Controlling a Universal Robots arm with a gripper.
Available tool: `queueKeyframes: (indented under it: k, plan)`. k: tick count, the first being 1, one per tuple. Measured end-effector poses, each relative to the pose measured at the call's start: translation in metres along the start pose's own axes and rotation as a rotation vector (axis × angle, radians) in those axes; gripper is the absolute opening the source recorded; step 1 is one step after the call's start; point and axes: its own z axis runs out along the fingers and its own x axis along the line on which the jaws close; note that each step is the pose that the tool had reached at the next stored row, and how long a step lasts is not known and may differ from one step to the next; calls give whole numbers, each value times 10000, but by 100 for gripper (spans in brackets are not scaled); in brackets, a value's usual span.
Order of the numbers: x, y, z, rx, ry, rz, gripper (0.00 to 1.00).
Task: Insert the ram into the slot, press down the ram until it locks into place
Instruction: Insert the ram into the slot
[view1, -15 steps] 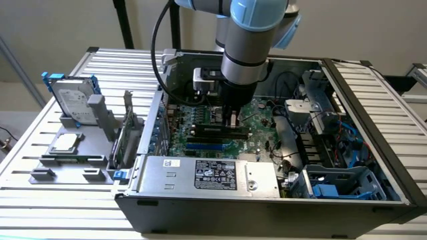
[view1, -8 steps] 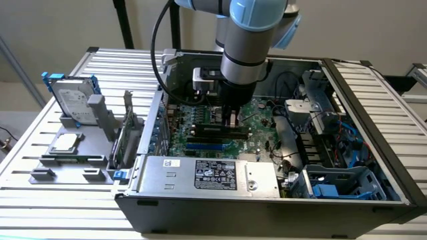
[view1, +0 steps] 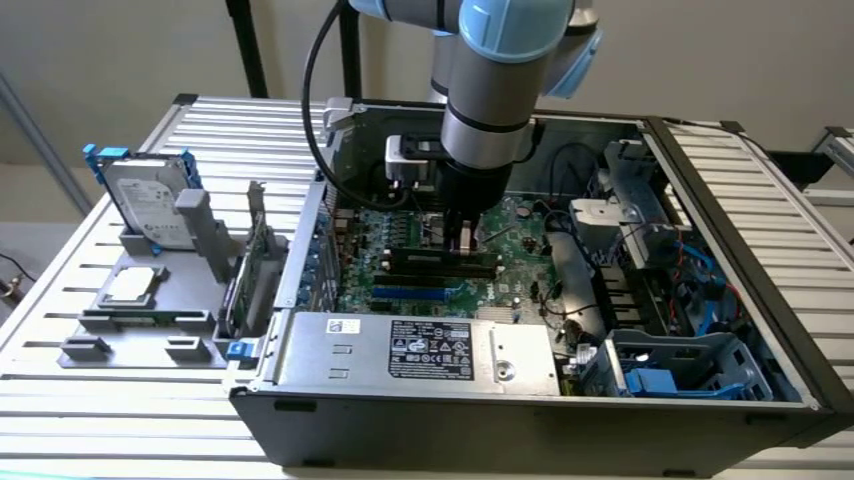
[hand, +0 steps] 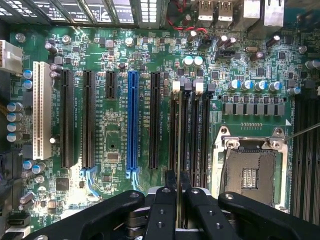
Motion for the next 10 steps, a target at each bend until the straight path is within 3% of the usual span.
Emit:
queueKeyframes:
  k: [10]
  plan:
    - [-6, -1, 10, 4, 93, 2, 14]
